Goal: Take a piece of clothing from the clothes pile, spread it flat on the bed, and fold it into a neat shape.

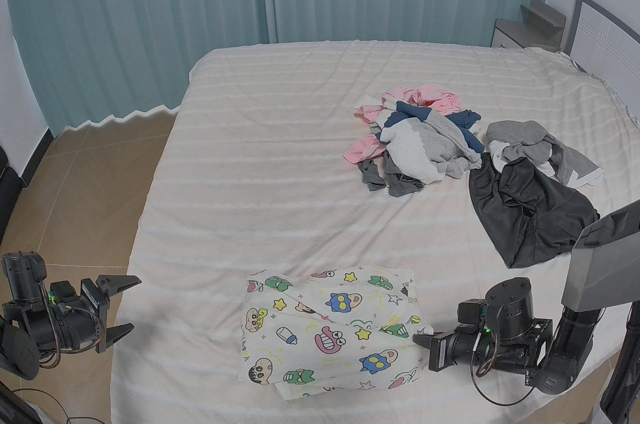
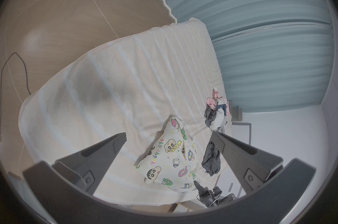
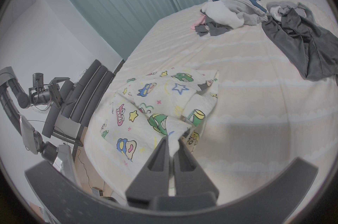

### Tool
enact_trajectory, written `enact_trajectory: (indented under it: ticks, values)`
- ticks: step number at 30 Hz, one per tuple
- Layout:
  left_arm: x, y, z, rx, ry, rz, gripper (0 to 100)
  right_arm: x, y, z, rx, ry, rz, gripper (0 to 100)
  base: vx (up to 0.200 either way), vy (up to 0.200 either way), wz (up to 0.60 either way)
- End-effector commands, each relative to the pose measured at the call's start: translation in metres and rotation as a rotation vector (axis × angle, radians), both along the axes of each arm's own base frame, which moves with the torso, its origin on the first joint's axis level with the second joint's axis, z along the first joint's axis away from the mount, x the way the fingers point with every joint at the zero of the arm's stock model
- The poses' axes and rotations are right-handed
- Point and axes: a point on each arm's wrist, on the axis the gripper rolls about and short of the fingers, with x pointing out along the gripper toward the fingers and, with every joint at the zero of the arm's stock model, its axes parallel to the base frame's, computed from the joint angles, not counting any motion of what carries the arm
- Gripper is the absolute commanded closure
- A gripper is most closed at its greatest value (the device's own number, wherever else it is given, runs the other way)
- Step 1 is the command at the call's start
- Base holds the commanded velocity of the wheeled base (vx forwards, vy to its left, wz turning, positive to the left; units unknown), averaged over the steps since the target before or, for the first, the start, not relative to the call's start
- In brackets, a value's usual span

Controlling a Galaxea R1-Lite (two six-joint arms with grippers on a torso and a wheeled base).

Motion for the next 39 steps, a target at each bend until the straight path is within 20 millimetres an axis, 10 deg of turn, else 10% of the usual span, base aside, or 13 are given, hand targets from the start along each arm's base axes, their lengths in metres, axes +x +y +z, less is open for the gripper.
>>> enact_trajectory:
  ticks: [1, 13, 14, 31, 39]
  values:
    - [0.0, 0.0, 0.0, 0.0, 0.0, 0.001, 0, 0.011, -0.009, -0.016, -0.017, 0.026, -0.054, 100, 0.0, 0.0, 0.0]
    - [0.0, 0.0, 0.0, -0.001, 0.002, 0.0, 0, 0.03, -0.021, -0.026, -0.005, -0.025, -0.148, 100, 0.0, 0.0, 0.0]
    - [0.0, 0.0, 0.0, 0.0, 0.0, 0.001, 0, 0.03, -0.02, -0.026, -0.003, -0.026, -0.148, 0, 0.0, 0.0, 0.0]
    - [0.009, -0.033, 0.01, -0.015, -0.048, -0.234, 0, 0.03, -0.024, -0.015, 0.124, 0.003, -0.179, 0, 0.0, 0.0, 0.0]
    - [0.073, -0.05, 0.005, 0.095, 0.089, -0.373, 0, 0.031, -0.008, -0.035, 0.126, 0.062, -0.149, 0, 0.0, 0.0, 0.0]
